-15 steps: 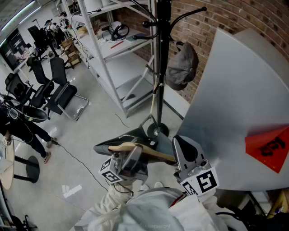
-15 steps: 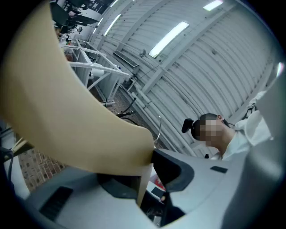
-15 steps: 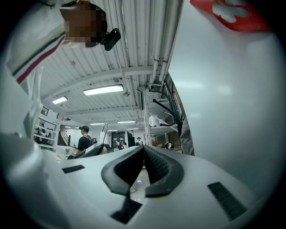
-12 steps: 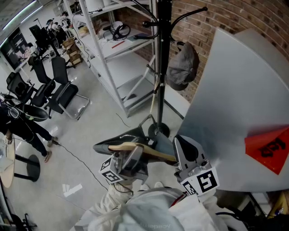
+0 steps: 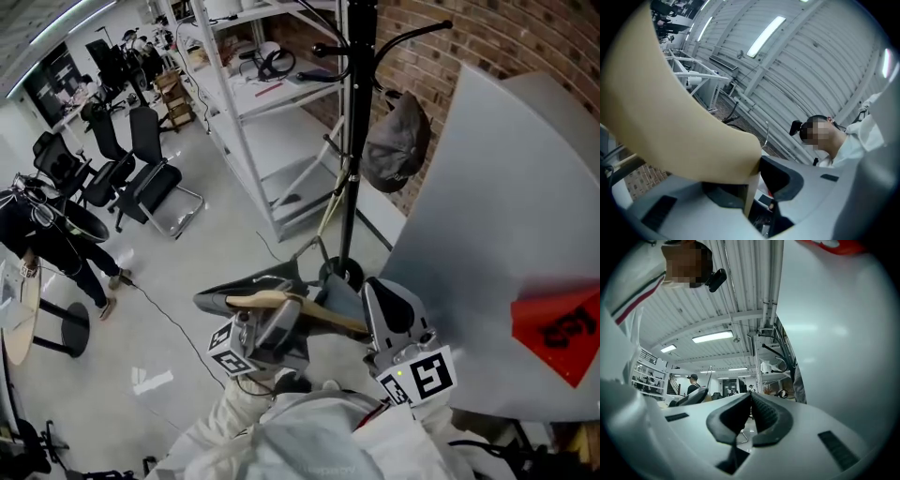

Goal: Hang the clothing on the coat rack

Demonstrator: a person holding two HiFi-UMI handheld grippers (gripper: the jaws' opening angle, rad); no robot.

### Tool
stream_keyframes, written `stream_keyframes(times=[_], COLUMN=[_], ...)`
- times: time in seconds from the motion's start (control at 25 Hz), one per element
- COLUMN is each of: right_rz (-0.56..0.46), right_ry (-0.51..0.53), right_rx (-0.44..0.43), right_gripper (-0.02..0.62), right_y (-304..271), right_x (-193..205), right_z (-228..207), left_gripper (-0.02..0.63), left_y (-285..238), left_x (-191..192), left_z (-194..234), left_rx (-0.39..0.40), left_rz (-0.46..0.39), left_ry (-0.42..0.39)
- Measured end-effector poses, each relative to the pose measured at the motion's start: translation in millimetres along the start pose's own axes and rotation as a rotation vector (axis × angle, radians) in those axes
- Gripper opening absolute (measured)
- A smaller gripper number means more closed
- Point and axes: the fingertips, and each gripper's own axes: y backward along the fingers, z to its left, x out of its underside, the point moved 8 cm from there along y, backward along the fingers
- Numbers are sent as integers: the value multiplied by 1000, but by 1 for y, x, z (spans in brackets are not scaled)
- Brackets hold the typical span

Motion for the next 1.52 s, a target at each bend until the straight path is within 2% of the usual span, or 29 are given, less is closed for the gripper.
stream_keyframes(times=[0.2, 0.52, 1.12, 1.52], right_rz=[2, 11, 22, 10], right_ry=[-3, 5, 50, 74], right_rx=[-8, 27, 184, 288], right_gripper=[25, 25, 25, 25], right_y=[-11, -35, -100, -149], right_x=[4, 12, 20, 21], right_z=[-3, 0, -15, -10], left_gripper=[117, 117, 117, 115], left_y=[0, 4, -16, -24], left_x=[-5, -19, -52, -86], left_z=[8, 28, 108, 152], left_rx=[-4, 14, 97, 155], left_rz=[-5, 1, 77, 125], left_ry=[-4, 27, 147, 230])
